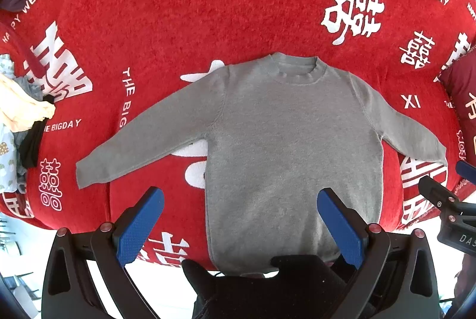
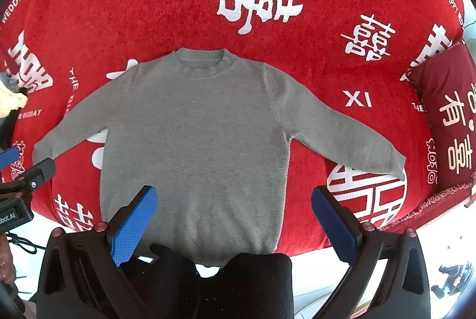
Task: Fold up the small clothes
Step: 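Grasp the sweater's side edge and sleeve with the left gripper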
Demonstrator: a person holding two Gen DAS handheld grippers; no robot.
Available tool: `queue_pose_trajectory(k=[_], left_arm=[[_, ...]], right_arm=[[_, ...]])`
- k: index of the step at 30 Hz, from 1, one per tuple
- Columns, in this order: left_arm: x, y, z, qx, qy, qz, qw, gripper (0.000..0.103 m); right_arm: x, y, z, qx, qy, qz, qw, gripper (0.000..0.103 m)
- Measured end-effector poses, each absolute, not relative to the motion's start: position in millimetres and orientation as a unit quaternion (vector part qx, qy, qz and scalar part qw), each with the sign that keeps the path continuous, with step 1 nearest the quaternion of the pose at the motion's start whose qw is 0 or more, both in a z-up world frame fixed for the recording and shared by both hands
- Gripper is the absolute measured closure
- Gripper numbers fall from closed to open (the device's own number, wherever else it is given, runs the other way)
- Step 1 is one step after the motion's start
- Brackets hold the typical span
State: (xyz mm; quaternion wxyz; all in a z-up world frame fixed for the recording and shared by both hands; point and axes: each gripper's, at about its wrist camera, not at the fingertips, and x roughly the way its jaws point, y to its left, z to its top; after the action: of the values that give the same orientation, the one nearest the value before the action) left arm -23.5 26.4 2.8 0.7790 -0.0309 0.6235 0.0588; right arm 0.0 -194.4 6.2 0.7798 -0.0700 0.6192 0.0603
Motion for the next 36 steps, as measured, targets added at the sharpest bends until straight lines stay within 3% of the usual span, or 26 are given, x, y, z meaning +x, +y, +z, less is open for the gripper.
queue_pose_trajectory(k=[12, 20, 31, 36], left_arm=[[-25.2, 44.3, -34.4, -0.091, 0.646, 0.047, 0.757, 0.0], [-51.6, 111.6, -109.0, -0.19, 0.658, 0.107, 0.721, 0.0], [-96.4, 326.6, -198.1, -0.403, 0.505, 0.261, 0.717, 0.0], [-113.2, 367.5, -247.9, -0.484, 0.474, 0.244, 0.694, 0.0]], right_arm=[[-2.5, -194.7, -2.8, -0.048, 0.63, 0.071, 0.772, 0.0], [-21.7, -177.0, -76.0, -0.067, 0.697, 0.088, 0.709, 0.0], [-9.3, -64.9, -159.6, -0.129, 0.677, 0.194, 0.698, 0.0], [-5.8, -35.3, -179.2, -0.122, 0.669, 0.213, 0.701, 0.0]])
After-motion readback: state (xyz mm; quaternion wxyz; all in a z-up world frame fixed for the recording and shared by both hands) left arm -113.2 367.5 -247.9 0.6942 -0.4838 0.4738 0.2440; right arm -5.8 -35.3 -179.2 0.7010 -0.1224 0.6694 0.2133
